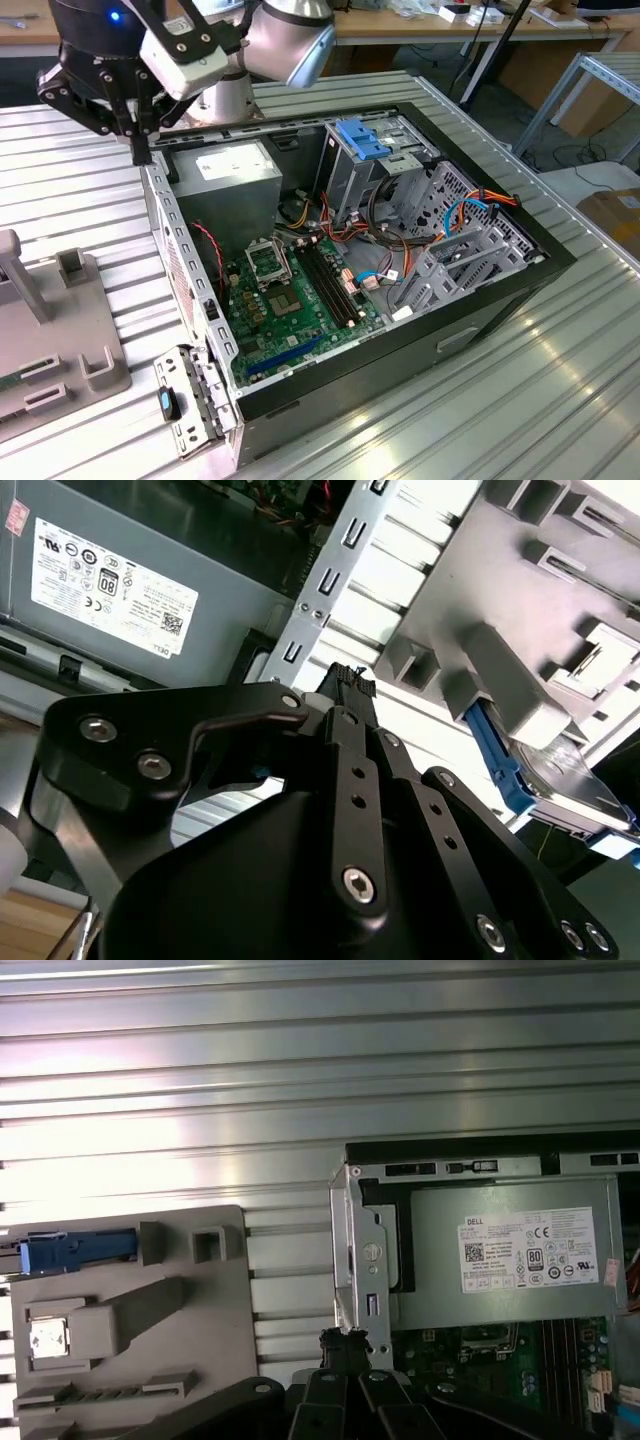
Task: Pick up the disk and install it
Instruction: 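Reach for the disk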
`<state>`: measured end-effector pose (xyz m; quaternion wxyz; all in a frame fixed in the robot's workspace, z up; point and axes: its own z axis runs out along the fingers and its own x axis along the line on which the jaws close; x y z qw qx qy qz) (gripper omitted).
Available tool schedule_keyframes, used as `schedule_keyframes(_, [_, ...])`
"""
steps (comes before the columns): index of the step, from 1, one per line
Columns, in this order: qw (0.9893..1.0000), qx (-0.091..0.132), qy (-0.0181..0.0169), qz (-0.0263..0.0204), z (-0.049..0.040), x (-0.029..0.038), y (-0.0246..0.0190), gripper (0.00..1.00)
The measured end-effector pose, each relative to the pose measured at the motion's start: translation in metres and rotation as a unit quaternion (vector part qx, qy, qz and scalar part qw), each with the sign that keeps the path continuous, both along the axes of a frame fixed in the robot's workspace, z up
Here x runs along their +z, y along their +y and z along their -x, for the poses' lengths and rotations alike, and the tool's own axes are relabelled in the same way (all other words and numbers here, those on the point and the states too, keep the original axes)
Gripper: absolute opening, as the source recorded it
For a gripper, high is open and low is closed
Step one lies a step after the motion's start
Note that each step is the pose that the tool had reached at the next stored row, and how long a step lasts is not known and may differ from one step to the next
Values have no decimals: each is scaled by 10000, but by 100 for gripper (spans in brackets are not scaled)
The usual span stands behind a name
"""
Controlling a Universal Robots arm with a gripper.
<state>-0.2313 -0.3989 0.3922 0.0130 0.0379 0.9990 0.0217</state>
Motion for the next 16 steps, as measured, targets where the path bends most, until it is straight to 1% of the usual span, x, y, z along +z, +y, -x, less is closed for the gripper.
schedule_keyframes(1, [10000,0,0,0,56,-1,0,11])
schedule_keyframes(3, [10000,0,0,0,90,-2,0,11])
schedule_keyframes(8, [10000,0,0,0,240,-5,0,11])
schedule_keyframes(10, [10000,0,0,0,282,-6,0,11])
schedule_keyframes(12, [10000,0,0,0,307,-6,0,11])
schedule_keyframes(16, [10000,0,0,0,315,-6,3,11])
